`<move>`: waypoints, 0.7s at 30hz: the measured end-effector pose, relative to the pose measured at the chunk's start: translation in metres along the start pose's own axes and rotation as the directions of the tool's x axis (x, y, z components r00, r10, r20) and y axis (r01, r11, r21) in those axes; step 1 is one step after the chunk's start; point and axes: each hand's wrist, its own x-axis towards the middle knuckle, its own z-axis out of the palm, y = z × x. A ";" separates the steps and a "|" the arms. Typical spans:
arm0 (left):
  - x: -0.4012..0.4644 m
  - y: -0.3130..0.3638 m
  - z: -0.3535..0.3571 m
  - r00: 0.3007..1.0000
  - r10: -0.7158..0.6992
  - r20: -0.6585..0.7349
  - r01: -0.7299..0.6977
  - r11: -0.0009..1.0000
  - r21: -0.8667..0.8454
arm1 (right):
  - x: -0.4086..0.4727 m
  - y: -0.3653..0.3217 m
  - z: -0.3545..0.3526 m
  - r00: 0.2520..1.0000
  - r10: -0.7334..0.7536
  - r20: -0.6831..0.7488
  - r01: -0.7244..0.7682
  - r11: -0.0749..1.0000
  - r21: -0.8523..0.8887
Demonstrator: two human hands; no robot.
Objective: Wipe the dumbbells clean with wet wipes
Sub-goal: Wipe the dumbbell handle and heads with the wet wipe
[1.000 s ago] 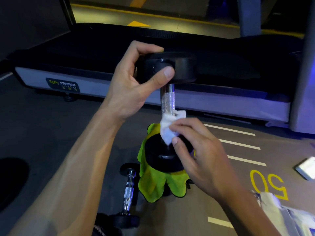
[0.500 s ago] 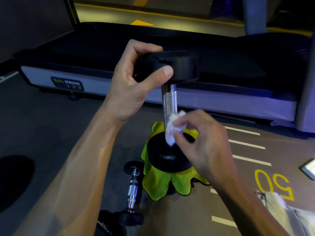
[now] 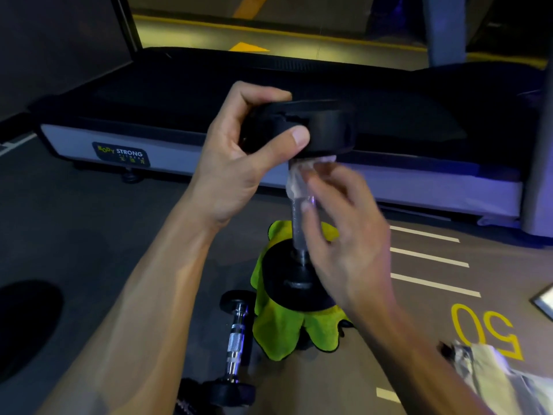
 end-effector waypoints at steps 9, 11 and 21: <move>0.002 -0.001 0.000 1.000 -0.010 -0.003 0.010 1.000 -0.017 | -0.010 -0.011 0.004 0.975 0.061 0.213 -0.048 0.997 -0.062; 0.002 -0.002 -0.001 1.000 -0.011 -0.015 0.011 1.000 -0.025 | -0.025 -0.008 0.003 0.969 0.062 0.239 -0.048 0.997 -0.065; -0.001 -0.001 -0.002 0.999 -0.027 -0.017 0.026 0.997 -0.073 | -0.022 -0.016 0.002 0.960 0.125 0.251 -0.107 0.991 -0.084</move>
